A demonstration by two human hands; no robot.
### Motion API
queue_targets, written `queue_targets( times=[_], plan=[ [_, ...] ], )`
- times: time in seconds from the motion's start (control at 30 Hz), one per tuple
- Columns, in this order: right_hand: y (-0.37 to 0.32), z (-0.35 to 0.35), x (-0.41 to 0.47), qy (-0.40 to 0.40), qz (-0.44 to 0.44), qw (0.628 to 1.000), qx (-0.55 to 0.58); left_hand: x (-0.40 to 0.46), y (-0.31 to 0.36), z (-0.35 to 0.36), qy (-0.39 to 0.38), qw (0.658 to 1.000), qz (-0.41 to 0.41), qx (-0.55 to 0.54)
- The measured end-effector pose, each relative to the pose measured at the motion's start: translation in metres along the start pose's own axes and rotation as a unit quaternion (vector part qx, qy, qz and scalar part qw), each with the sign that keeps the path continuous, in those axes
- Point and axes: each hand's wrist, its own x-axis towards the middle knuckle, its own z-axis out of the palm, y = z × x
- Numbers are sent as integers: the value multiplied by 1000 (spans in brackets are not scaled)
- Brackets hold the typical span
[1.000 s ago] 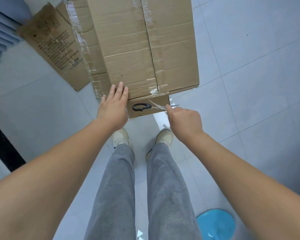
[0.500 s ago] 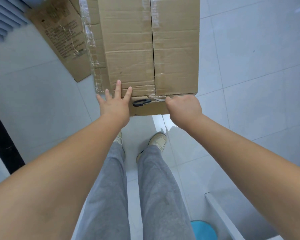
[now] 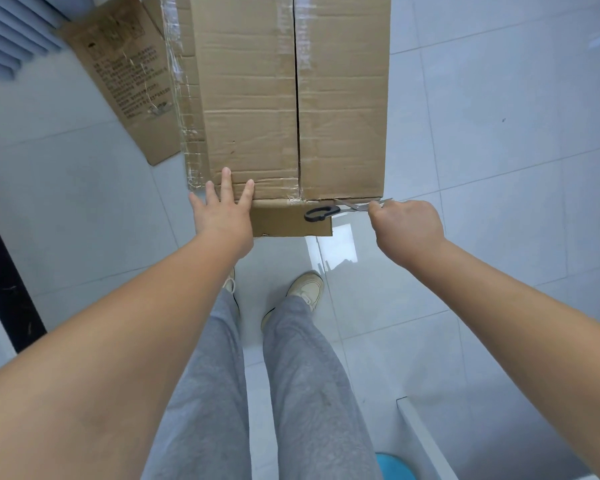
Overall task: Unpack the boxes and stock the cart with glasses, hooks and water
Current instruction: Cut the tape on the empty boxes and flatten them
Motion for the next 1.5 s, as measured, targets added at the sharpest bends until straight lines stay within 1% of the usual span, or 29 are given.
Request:
queue_targets(
  times=[0.07, 0.1, 0.13, 0.17, 0.2, 0.23, 0.3, 0.37, 0.4, 0.43, 0.47, 0.5, 0.53, 0.57, 0.6, 0.63, 0.67, 0.7, 0.73, 0.77, 0.8, 0.9, 0.97, 1.0, 1.03, 1.2, 1.33, 1.43, 1.5],
  plan=[
    [-2, 1, -7, 32, -4, 999, -1, -3, 2, -3, -6, 998, -3, -62],
    [-3, -1, -13, 44, 0, 999, -19, -5, 4, -4, 0, 993, -4, -117],
    [-3, -2, -19, 75, 10, 997, -24, -11, 8, -7, 9, 982, -6, -190],
    [-3, -2, -25, 125, 8, 992, 0, -19, 13, -12, 20, 960, -9, -280],
    [-5, 1, -31, 160, 10, 987, 30, -27, 21, -17, 25, 924, -14, -381],
    [-9, 7, -37, 186, 17, 981, 55, -37, 30, -23, 15, 876, -23, -482],
    [-19, -2, -48, 201, 47, 975, 88, -57, 45, -38, -53, 760, -54, -646],
    [-30, -19, -57, 161, 80, 974, 139, -74, 51, -51, -124, 634, -82, -759],
    [-34, -25, -59, 113, 100, 971, 187, -82, 51, -58, -131, 595, -86, -789],
    [-39, -32, -62, 68, 123, 955, 263, -89, 51, -63, -120, 584, -83, -799],
    [-44, -41, -66, 24, 153, 923, 354, -94, 51, -67, -104, 588, -76, -798],
    [-50, -49, -68, 11, 192, 867, 459, -99, 53, -71, -89, 595, -64, -797],
    [-54, -58, -68, 4, 237, 786, 572, -103, 55, -75, -77, 594, -48, -799],
    [-56, -66, -64, -5, 275, 688, 671, -106, 57, -78, -71, 590, -32, -804],
    [-56, -75, -59, -13, 302, 604, 738, -109, 58, -83, -65, 581, -20, -811],
    [-55, -82, -52, -19, 318, 548, 773, -110, 59, -89, -55, 567, -14, -822],
    [-54, -90, -44, -21, 323, 517, 792, -111, 59, -95, -46, 542, -14, -839],
    [-52, -99, -35, -21, 321, 512, 796, -110, 59, -102, -41, 508, -15, -860],
    [-49, -109, -27, -17, 312, 525, 792, -110, 58, -109, -37, 474, -13, -880],
    [-48, -118, -19, -7, 305, 538, 785, -110, 56, -119, -35, 449, -9, -893],
    [-45, -128, -11, 6, 302, 547, 781, -107, 54, -131, -29, 438, 3, -899],
    [-34, -165, 7, 37, 297, 555, 776, -99, 47, -165, -5, 424, 17, -905],
    [-19, -189, 21, 61, 282, 592, 752, -91, 42, -190, 3, 403, 22, -915],
    [-11, -200, 25, 69, 272, 611, 740, -86, 40, -201, 3, 400, 21, -916],
    [-3, -211, 31, 77, 261, 626, 731, -80, 38, -213, 7, 408, 21, -913],
    [49, -251, 74, 104, 214, 731, 640, -42, 35, -277, 22, 492, 40, -869],
    [112, -279, 136, 99, 184, 774, 598, 2, 52, -345, 75, 560, 86, -820],
    [174, -291, 203, 97, 156, 799, 573, 67, 81, -399, 109, 610, 58, -783],
    [223, -295, 262, 117, 117, 824, 542, 124, 106, -439, 143, 650, 37, -746]
  ],
)
